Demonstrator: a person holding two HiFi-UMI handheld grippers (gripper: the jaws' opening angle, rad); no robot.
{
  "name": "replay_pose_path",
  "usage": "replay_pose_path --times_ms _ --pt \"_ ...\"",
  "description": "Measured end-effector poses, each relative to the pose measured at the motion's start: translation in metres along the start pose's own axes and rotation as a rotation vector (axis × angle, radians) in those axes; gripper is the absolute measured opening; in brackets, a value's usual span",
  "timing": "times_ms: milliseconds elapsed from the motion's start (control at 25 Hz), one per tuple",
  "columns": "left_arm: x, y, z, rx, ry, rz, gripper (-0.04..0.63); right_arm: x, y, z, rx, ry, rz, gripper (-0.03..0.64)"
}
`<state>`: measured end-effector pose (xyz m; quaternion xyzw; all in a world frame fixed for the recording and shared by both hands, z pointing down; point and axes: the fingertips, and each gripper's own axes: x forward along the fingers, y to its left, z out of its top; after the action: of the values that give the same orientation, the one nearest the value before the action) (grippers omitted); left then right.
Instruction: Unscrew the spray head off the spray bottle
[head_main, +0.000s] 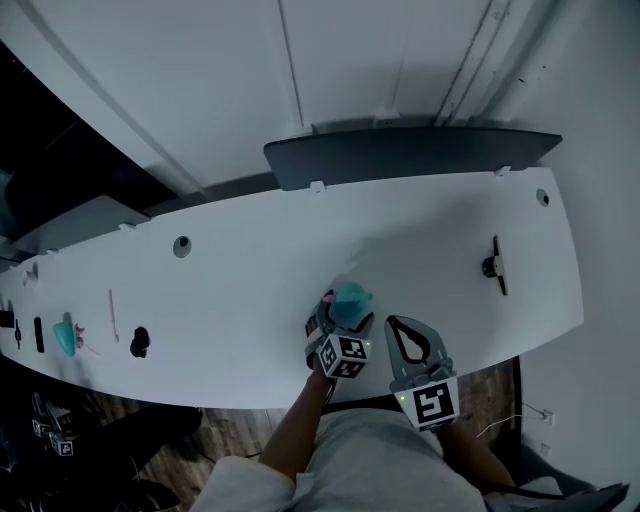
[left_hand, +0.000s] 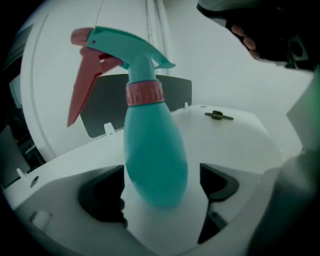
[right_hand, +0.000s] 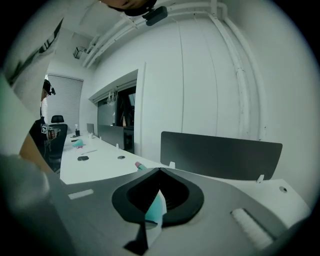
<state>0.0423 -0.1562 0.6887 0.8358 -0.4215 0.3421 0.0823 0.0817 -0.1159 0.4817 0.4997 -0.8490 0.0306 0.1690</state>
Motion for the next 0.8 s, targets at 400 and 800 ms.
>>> replay_pose_path --times_ms 400,800 --pt "0.007 0.008 0.003 0.081 0.031 0.048 0.394 -0.003 0.001 -0.01 -0.007 0.032 0.044 0.002" --pt "-0.088 0.054 0.018 0.502 0.151 0.101 0.394 0.006 0.051 0.011 -0.184 0.057 0.381 0.275"
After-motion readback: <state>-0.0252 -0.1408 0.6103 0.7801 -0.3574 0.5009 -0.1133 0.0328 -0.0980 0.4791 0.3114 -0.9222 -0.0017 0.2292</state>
